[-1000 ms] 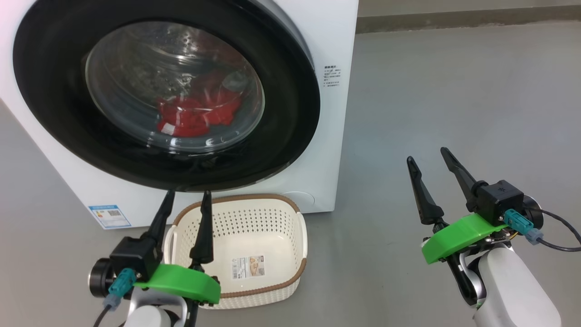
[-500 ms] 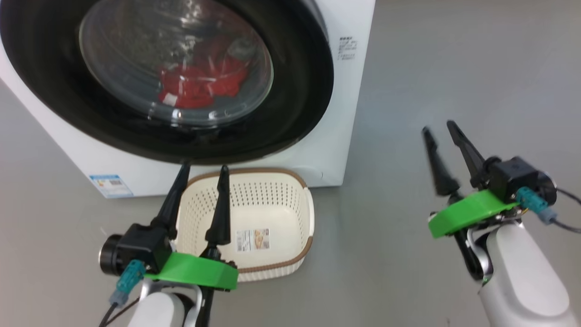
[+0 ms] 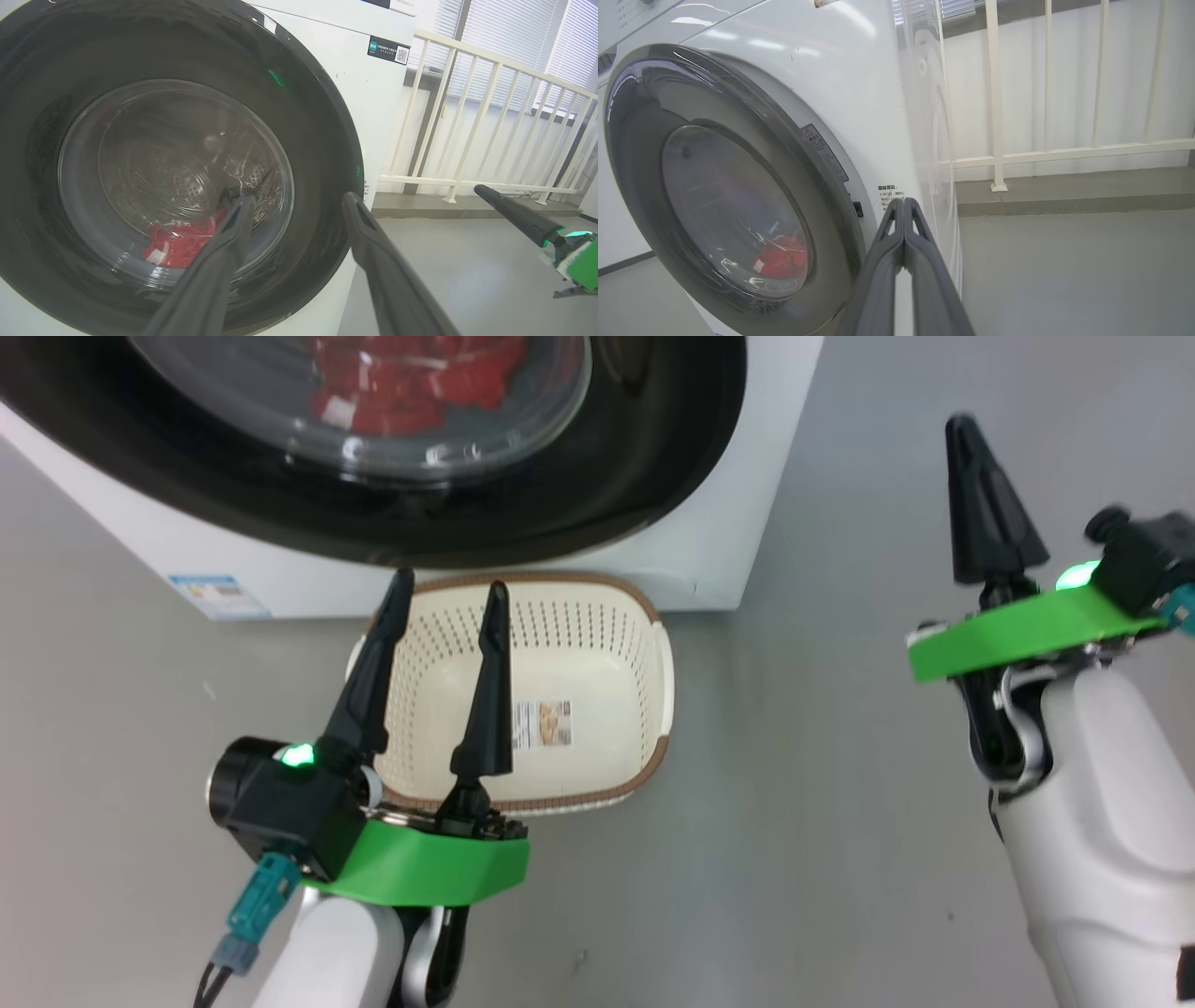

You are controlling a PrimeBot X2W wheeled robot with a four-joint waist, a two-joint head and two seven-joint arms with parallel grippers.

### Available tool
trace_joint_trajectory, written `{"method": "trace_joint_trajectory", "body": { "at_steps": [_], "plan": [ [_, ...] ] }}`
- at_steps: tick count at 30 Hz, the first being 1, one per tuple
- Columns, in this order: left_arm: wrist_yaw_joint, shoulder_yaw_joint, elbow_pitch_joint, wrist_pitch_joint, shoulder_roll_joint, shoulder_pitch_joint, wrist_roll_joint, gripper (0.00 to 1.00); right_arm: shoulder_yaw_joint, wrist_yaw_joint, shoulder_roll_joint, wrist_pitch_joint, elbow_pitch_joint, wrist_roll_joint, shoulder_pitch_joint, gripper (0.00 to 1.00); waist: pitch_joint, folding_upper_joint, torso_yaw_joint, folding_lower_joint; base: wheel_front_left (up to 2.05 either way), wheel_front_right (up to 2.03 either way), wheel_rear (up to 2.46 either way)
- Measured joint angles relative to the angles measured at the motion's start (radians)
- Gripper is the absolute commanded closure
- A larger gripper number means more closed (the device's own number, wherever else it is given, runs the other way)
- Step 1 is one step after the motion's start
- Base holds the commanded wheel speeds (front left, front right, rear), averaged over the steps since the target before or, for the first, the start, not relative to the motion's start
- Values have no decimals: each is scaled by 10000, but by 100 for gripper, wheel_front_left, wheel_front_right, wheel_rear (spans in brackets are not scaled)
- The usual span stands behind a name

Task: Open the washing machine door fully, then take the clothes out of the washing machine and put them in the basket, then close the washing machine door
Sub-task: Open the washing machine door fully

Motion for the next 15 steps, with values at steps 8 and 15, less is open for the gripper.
{"method": "trace_joint_trajectory", "body": {
  "at_steps": [8,15],
  "plan": [
    [299,-104,-439,-27,0,-88,36,0,138,-2,-36,732,117,2577,-1337,100,1031,0,264,0,0,0,0],
    [303,-127,-633,-27,0,-224,63,0,274,-2,-318,1916,-157,4491,-2005,100,1563,0,467,0,0,0,0]
  ]
}}
